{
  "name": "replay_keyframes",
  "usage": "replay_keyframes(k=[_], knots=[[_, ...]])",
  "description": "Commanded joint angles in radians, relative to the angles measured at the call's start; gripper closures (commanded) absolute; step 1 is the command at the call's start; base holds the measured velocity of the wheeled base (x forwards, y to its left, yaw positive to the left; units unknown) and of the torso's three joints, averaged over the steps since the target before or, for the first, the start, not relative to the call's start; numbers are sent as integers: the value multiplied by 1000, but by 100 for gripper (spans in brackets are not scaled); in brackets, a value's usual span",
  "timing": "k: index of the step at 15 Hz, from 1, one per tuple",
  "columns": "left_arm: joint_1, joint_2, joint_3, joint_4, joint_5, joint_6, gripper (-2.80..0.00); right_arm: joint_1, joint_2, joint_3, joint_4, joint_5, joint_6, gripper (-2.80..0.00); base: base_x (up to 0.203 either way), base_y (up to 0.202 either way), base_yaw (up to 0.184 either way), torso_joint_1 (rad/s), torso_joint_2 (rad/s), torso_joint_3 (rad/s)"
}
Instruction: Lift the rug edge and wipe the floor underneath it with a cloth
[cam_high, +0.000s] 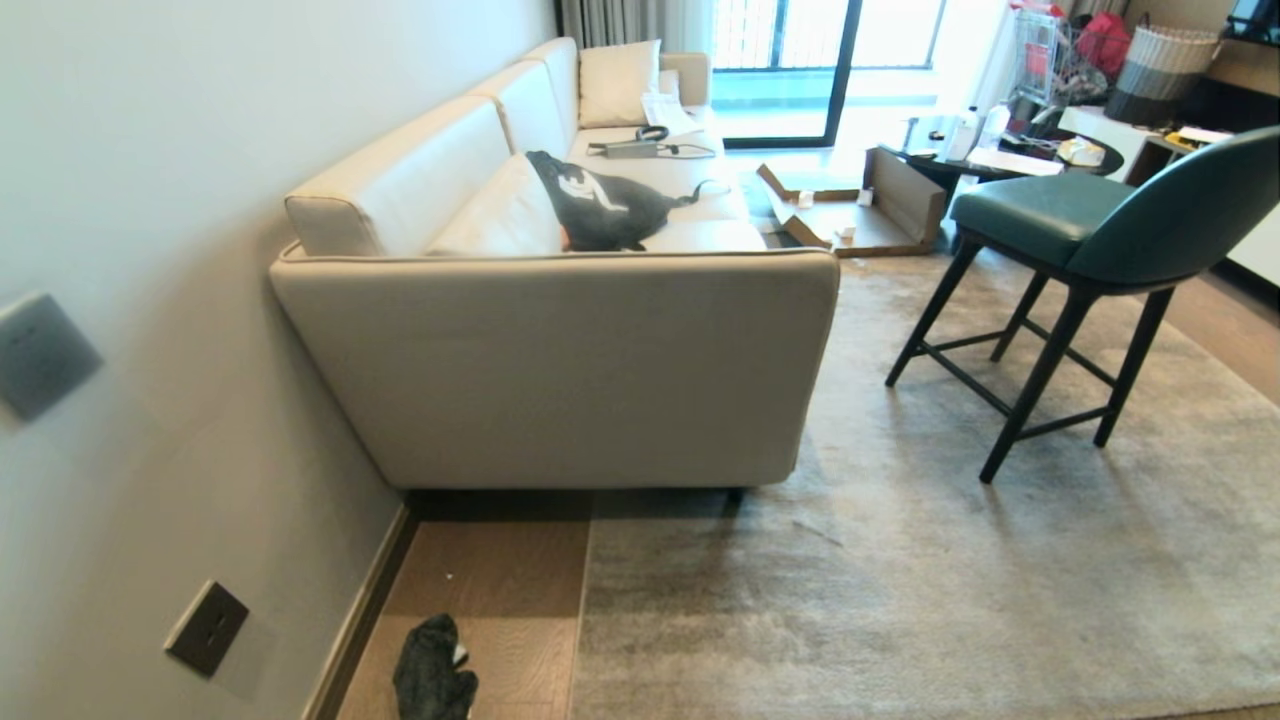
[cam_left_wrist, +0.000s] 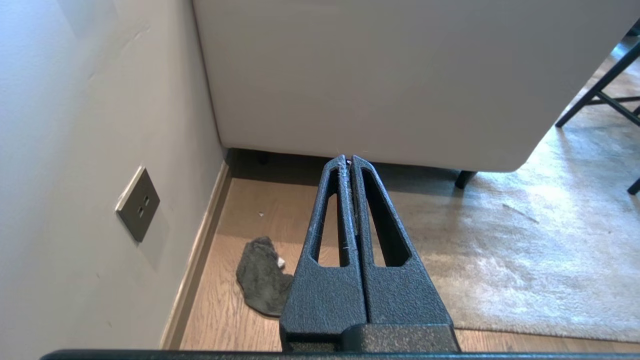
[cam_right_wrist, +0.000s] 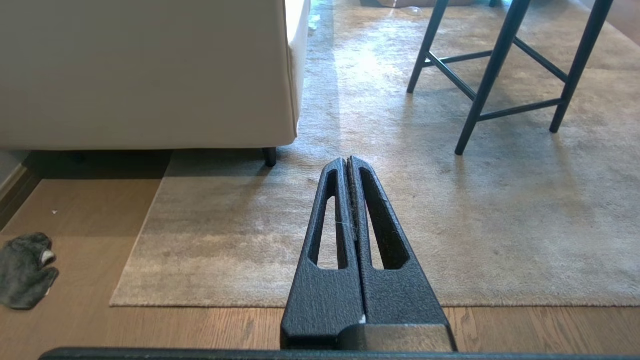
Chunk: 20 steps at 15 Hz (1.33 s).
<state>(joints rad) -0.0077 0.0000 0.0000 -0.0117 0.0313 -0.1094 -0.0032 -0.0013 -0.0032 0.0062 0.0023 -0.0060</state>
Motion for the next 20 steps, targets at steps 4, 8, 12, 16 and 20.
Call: replay_keyframes(k=[4,8,12,16,20], knots=[[0,0,0,-1,1,-1,0,0,1,2,0,-1,-5,0,0,0,0,0,0,0],[0,0,0,-1,1,-1,0,0,1,2,-2,-1,-9,0,0,0,0,0,0,0],[0,0,0,-1,1,-1,0,0,1,2,-1,-1,-6,0,0,0,0,0,0,0],[0,0,0,-1,1,-1,0,0,1,2,0,-2,-6,0,0,0,0,-16,-260,-285],[0,0,0,-1,1,-1,0,0,1,2,0,-2,-6,0,0,0,0,13,-418,-407]])
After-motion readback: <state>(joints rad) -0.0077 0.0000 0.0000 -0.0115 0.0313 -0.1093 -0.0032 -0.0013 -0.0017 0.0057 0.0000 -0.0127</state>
